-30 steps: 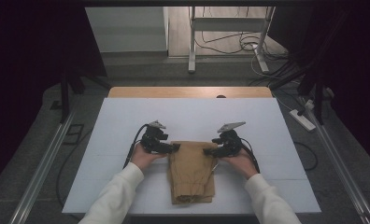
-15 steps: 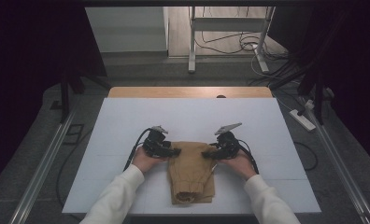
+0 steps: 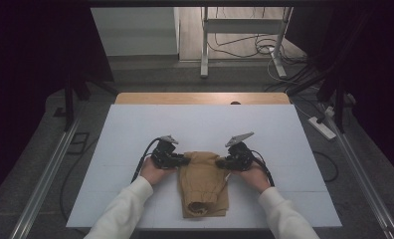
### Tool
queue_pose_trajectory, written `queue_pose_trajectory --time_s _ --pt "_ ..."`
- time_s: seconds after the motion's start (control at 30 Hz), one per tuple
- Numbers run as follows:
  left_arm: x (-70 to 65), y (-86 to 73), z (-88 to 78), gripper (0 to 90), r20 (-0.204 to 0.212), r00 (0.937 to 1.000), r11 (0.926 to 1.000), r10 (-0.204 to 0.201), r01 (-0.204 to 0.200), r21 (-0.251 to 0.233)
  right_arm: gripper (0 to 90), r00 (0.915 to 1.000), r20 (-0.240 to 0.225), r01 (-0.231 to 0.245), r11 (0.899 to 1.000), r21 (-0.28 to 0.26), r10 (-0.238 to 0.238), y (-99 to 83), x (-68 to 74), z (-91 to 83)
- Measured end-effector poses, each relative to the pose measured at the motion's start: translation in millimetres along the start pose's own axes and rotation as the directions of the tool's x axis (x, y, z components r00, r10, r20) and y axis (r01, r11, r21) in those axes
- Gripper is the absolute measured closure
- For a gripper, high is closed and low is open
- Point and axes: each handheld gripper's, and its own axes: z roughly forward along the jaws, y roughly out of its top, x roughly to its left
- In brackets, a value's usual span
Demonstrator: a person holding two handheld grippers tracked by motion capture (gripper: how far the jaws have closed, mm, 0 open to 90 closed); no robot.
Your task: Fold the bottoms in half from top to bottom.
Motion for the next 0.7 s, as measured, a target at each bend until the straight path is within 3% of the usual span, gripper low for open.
queue_pose_trajectory --time_s 0.43,0.7 --pt "-4.0 12.0 -9.8 76.6 -0.036 0.9984 0.9961 0.045 -0.047 -0.074 83.6 0.9976 0.063 0.033 0.996 -0.078 -0.028 7.7 -0.9 -9.5" --pt "5.8 25.1 -11.9 76.7 -0.052 0.9976 0.9933 0.046 -0.051 -0.104 83.7 0.9968 0.078 0.029 0.993 -0.118 -0.020 16.8 -10.6 -10.7"
